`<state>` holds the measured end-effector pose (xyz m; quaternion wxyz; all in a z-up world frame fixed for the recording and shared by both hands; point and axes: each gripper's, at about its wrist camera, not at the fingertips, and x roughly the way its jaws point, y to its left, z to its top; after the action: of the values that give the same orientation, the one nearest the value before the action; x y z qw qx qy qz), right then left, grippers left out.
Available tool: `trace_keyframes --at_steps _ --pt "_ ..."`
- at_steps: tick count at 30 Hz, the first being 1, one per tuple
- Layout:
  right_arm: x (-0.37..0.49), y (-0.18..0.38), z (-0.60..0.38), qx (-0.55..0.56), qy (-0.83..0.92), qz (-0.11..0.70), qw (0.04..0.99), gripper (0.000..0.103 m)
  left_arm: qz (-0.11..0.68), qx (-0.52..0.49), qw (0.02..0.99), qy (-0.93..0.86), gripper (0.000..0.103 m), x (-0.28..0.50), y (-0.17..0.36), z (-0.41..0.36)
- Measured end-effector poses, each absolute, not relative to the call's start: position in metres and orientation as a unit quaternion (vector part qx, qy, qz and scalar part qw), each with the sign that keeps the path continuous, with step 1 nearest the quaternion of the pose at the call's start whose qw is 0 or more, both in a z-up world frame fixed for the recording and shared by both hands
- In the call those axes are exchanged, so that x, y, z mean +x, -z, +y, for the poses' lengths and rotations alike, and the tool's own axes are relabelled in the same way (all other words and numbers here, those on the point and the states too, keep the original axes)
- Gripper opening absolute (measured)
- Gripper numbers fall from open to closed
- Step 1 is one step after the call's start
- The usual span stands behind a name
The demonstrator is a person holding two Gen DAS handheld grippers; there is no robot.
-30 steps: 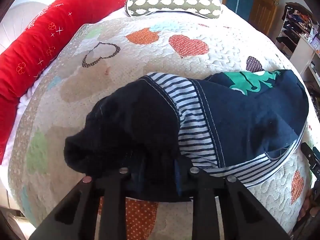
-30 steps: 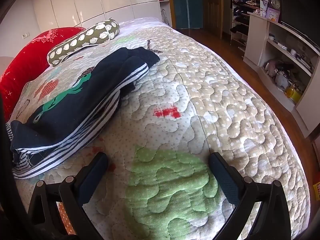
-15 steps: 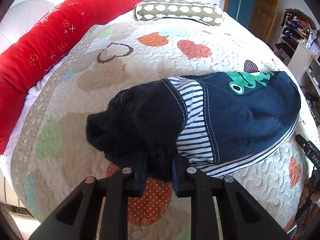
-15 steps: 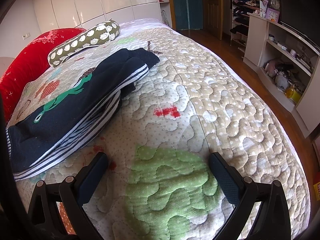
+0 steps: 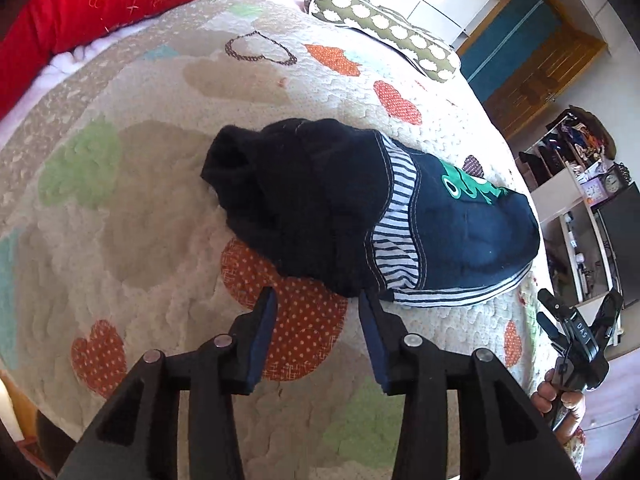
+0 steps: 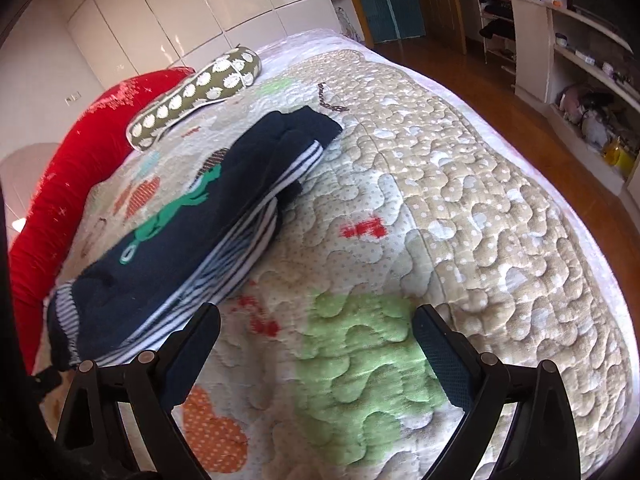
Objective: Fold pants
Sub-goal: 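Grasp the folded navy frog-print pants with both grippers and lift them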
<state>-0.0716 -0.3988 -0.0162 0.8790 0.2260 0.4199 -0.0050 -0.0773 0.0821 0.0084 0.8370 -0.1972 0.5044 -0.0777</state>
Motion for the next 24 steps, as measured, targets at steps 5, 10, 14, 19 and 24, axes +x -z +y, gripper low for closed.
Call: trace_keyframes --at_steps 5,10,14,19,24 --pt "-0.051 0.021 -0.405 0.289 -0.035 0.423 0.858 0.098 0.511 -0.230 0.821 0.112 0.055 -0.057 0.007 0.068" --pt "-0.022 0.021 -0.414 0.312 -0.028 0.412 0.855 0.092 0.499 -0.227 0.827 0.125 0.062 -0.036 0.011 0.061" --pt "0.005 0.025 -0.417 0.334 -0.016 0.412 0.848 0.079 0.506 -0.229 0.823 0.115 0.062 -0.018 0.012 0.055" --pt "0.013 0.031 -0.421 0.384 -0.031 0.420 0.822 0.014 0.520 -0.212 0.822 0.098 0.013 -0.016 0.007 0.056" --pt "-0.028 0.017 -0.423 0.389 -0.039 0.405 0.827 0.013 0.510 -0.211 0.828 0.102 0.012 -0.036 -0.010 0.064"
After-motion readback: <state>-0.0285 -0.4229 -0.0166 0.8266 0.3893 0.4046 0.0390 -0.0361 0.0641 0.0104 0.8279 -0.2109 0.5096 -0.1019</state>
